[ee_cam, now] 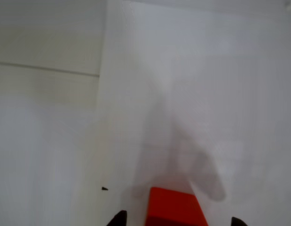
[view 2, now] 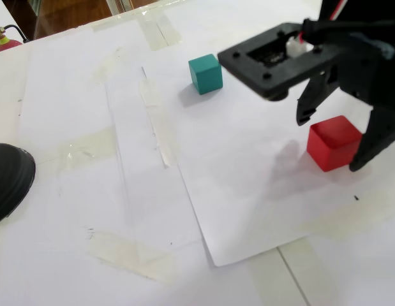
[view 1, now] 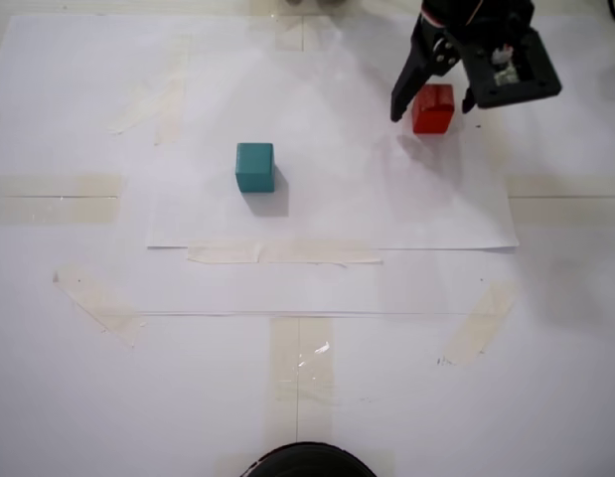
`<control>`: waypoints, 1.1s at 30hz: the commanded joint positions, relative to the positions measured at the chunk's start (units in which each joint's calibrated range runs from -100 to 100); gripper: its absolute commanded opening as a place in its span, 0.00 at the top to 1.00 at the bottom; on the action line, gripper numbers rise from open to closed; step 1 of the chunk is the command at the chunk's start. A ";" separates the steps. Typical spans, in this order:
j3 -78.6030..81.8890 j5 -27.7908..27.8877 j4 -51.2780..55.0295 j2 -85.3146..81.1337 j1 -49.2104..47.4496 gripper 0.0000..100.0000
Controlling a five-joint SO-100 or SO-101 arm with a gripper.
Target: Put the red cube on the top of the blue cube.
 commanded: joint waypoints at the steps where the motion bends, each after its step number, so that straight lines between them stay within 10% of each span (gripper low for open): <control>1: 1.40 -0.54 -2.08 -0.20 -0.06 0.69; 33: 5.67 -0.10 -4.85 -0.63 0.32 0.85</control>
